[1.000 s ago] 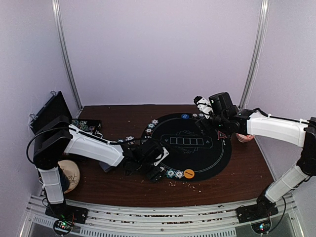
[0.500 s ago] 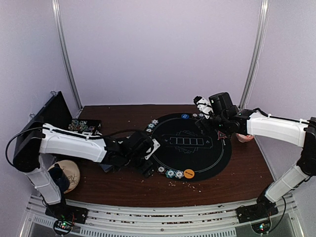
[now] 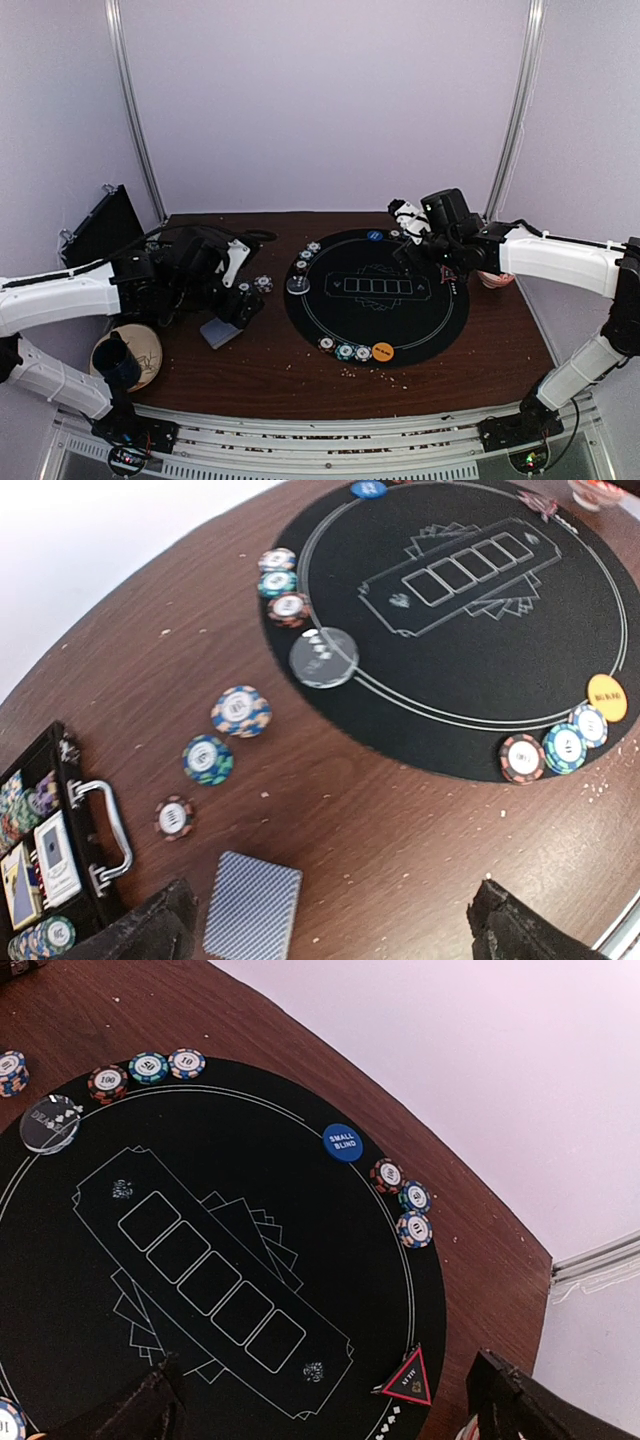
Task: Distribute texas hold em gaming equipment
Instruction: Adjust the face-down deck piles at the center of the board.
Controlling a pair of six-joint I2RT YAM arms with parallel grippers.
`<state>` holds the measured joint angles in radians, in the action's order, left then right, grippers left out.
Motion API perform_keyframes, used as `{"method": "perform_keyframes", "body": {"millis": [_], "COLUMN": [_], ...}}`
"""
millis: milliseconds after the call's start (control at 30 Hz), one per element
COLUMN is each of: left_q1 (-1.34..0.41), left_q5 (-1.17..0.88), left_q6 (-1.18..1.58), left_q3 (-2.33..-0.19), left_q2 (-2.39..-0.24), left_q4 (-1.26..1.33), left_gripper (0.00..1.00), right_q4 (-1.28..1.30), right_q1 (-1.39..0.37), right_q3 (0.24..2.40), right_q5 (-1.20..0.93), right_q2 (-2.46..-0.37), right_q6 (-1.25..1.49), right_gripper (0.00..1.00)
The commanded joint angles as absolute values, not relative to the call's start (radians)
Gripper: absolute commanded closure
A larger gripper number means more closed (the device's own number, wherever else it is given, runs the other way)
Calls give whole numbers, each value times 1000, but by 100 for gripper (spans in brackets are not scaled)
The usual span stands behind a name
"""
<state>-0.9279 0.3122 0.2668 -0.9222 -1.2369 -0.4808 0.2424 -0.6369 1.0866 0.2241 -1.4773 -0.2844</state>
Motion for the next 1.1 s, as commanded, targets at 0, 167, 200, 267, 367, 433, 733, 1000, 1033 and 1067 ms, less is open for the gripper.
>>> {"method": "perform_keyframes", "body": {"millis": [0,167,200,267,367,433,733,1000,1033,1067], "left_q1": [-841,-801,-800,-788,-730,-689,-572,-524,-520,-515], "left_q5": [202,182,181,171,131,126,43,-36,-34,-29], "left_q6": [196,118,101,71,26,4,-75,-85,-83,-82], "left_q3": [-959,-1002,-1006,-1016,-1030,-1041,-1054,-1050,-1047,-1044], "left_q2": [-1179,-1274,-1299,-1347,-1404,-1443,-1540,-1602,-1609,-1615], "left_q4": [-588,-658,-669,-679,-696,-712,-701,-699,-699,-699], "left_gripper": [2,2,2,2,2,2,2,2,2,2], "right_q4": [260,273,273,269,269,269,264,259,259,258], "right_q1": [-656,-660,-659,-660,-660,-660,-660,-660,-660,-660], "right_q3": [1107,1111,1111,1107,1108,1109,1105,1104,1104,1104], "right_q5": [186,165,165,165,161,160,171,173,173,173], "right_q2": [-1456,-1446,-1442,-1432,-1426,-1425,-1432,-1422,-1421,-1418], "right_q6": [-278,-277,-276,-276,-275,-275,-276,-272,-273,-273], "right_gripper": [0,0,0,0,0,0,0,0,0,0]}}
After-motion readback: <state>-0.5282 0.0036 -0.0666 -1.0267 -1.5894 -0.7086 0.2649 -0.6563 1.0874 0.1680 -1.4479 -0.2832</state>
